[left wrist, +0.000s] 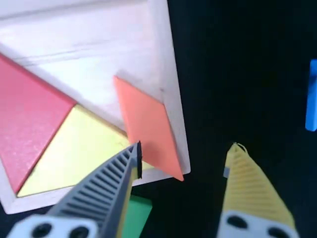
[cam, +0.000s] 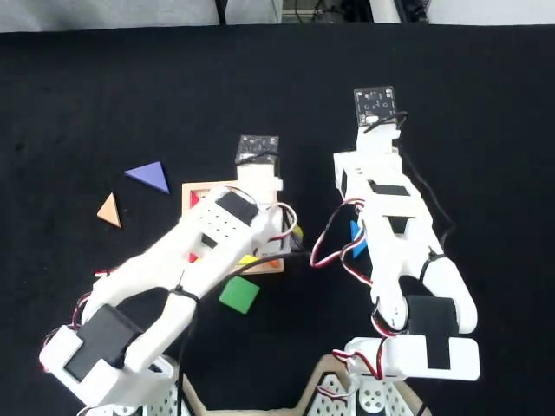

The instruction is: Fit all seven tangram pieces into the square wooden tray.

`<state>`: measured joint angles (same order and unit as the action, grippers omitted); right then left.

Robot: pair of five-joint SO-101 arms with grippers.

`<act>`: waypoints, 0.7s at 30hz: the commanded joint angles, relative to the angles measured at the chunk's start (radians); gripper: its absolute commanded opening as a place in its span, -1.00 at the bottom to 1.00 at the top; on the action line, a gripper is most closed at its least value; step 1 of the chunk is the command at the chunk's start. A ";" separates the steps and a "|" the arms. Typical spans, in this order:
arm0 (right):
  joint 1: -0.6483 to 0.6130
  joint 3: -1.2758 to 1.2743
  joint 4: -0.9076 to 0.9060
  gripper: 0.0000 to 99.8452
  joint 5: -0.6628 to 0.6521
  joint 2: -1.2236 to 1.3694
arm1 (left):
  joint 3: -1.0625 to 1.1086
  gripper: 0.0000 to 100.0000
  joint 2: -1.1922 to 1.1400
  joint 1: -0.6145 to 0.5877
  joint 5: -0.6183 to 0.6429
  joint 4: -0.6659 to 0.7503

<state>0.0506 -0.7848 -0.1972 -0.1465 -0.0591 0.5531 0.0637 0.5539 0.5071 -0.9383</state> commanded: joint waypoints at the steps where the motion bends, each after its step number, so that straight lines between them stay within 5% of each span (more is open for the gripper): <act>1: 0.005 0.021 0.017 -0.98 0.003 -0.048 | -0.010 -0.44 -0.005 0.031 0.005 -0.009; 11: 0.005 0.021 0.017 -0.98 0.003 -0.048 | -0.096 -0.44 -0.147 0.021 0.005 -0.018; 21: 0.005 0.022 0.017 -0.98 0.003 -0.048 | -0.090 -0.44 -0.029 0.005 0.005 -0.060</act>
<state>0.0506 -0.7848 -0.1972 -0.1465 -0.0591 0.4979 -0.0453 0.5708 0.5056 -0.9874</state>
